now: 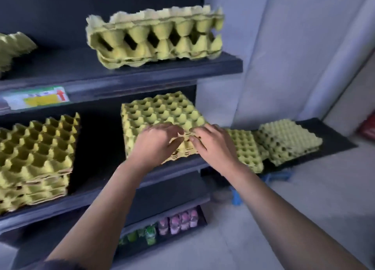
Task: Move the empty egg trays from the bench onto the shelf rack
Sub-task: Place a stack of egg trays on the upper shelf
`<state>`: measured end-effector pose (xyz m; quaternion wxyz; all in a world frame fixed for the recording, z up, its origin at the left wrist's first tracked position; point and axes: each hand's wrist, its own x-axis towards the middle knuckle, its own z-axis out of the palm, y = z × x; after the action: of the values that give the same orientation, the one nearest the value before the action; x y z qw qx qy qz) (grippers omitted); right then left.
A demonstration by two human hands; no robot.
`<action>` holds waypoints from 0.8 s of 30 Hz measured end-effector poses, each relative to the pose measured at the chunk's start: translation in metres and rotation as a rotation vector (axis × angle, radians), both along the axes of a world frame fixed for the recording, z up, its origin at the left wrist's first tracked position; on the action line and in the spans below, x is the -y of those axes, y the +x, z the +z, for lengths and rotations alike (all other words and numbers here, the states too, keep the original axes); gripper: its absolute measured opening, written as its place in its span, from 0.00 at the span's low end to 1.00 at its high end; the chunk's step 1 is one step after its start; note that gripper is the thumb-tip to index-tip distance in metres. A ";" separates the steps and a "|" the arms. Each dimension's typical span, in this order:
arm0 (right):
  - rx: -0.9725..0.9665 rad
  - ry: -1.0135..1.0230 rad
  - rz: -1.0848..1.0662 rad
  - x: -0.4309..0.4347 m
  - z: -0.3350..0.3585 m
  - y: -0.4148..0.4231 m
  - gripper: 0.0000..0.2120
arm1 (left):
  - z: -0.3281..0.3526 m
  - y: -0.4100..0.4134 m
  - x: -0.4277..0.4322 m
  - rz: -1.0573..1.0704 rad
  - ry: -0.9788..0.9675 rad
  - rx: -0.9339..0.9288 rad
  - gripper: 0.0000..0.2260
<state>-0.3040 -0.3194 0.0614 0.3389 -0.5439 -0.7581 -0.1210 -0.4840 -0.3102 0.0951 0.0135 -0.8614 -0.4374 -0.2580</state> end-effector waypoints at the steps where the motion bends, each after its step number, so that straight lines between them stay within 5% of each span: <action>1: -0.012 -0.023 -0.035 0.006 0.002 0.028 0.17 | 0.001 0.027 0.002 -0.020 -0.027 0.025 0.14; 7: -0.041 -0.068 -0.229 0.029 0.004 0.167 0.17 | -0.001 0.156 -0.003 -0.193 -0.088 0.061 0.21; 14: -0.071 -0.190 -0.350 0.001 -0.013 0.274 0.15 | -0.021 0.261 -0.051 -0.279 -0.110 0.025 0.09; 24: -0.019 -0.360 -0.366 -0.093 -0.031 0.392 0.14 | -0.042 0.393 -0.158 -0.302 -0.187 -0.047 0.10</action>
<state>0.0885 -0.2261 0.0305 0.2163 -0.7248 -0.6530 -0.0383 -0.0915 -0.1518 0.0531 -0.0953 -0.9206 -0.3245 -0.1952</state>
